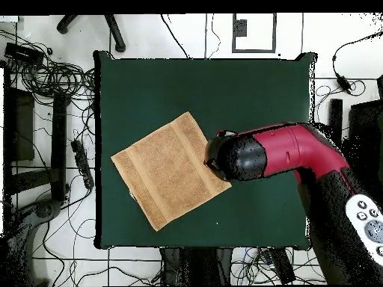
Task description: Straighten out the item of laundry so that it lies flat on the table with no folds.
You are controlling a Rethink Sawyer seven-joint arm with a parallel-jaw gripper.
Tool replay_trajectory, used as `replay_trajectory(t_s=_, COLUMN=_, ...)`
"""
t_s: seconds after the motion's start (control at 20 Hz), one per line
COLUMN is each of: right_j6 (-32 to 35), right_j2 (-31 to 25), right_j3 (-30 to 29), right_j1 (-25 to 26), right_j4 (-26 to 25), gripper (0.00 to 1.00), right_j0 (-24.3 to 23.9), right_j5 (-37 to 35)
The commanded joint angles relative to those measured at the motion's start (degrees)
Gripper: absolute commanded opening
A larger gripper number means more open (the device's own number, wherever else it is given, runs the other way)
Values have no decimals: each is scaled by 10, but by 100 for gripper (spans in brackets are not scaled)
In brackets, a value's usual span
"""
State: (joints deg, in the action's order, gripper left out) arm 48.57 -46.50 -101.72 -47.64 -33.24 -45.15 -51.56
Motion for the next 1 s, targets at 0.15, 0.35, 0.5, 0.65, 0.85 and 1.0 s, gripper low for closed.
replay_trajectory(t_s=0.15, right_j6=194, right_j2=75, right_j3=-188, right_j1=-157, right_j4=127, gripper=100, right_j0=11, right_j5=14)
replay_trajectory(t_s=0.35, right_j6=173, right_j2=102, right_j3=-228, right_j1=-241, right_j4=191, gripper=100, right_j0=15, right_j5=10)
replay_trajectory(t_s=0.5, right_j6=160, right_j2=130, right_j3=-242, right_j1=-283, right_j4=224, gripper=100, right_j0=26, right_j5=-25)
replay_trajectory(t_s=0.65, right_j6=153, right_j2=158, right_j3=-247, right_j1=-316, right_j4=240, gripper=100, right_j0=42, right_j5=-48)
replay_trajectory(t_s=0.85, right_j6=153, right_j2=183, right_j3=-248, right_j1=-321, right_j4=242, gripper=100, right_j0=58, right_j5=-48)
replay_trajectory(t_s=1.0, right_j6=150, right_j2=201, right_j3=-244, right_j1=-322, right_j4=242, gripper=100, right_j0=70, right_j5=-53)
